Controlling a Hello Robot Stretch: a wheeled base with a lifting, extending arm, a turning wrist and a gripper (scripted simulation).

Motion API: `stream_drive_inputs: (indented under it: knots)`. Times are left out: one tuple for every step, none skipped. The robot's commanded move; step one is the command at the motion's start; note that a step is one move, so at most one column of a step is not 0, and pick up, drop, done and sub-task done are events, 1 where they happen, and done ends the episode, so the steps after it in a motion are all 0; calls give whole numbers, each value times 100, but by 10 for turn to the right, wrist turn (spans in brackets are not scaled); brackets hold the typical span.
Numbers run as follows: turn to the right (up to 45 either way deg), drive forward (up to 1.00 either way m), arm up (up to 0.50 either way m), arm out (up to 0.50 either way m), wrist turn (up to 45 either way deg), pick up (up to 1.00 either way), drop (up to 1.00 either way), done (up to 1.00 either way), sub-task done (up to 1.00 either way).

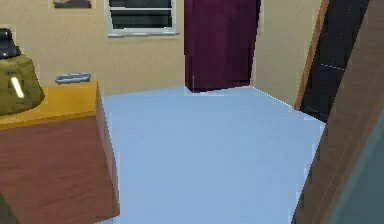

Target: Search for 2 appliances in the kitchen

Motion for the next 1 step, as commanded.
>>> stream_drive_inputs:
  knots:
    - [-120, 0, 0, 0, 0, 0, 0, 0, 0]
